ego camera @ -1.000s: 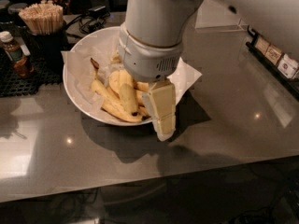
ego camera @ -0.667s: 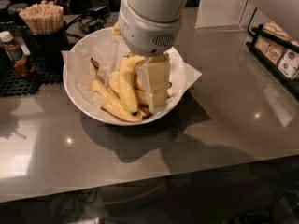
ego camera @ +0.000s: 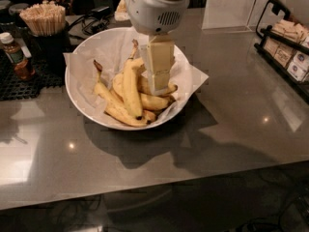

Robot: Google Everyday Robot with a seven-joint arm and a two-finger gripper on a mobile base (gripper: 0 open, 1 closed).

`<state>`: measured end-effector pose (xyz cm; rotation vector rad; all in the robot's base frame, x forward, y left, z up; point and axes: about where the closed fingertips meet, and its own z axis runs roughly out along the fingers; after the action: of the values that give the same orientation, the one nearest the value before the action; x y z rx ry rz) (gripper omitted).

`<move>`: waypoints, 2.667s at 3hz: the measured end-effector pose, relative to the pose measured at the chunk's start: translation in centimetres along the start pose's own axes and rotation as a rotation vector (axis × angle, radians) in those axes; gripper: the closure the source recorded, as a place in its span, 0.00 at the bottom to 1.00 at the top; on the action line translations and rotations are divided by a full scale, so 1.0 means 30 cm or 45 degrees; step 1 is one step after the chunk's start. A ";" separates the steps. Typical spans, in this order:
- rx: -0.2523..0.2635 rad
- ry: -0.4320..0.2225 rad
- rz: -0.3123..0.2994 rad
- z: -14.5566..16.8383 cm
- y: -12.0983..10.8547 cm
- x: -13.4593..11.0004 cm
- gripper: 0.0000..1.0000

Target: Pick banana from white bowl

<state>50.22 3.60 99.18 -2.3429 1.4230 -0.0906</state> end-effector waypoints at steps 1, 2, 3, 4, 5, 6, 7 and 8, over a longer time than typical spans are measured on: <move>-0.035 -0.055 -0.026 0.024 0.008 0.015 0.00; -0.164 -0.174 -0.140 0.117 0.008 0.012 0.00; -0.287 -0.291 -0.265 0.213 0.002 0.006 0.00; -0.373 -0.412 -0.341 0.304 0.024 -0.023 0.00; -0.424 -0.525 -0.358 0.377 0.076 -0.056 0.00; -0.396 -0.526 -0.353 0.384 0.056 -0.066 0.19; -0.396 -0.526 -0.353 0.384 0.056 -0.066 0.42; -0.396 -0.526 -0.353 0.384 0.056 -0.066 0.65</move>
Offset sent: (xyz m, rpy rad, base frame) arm 0.0178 0.0059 -0.0743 0.0059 0.2981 0.3674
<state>50.81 8.06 88.27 -2.5937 0.9625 0.5432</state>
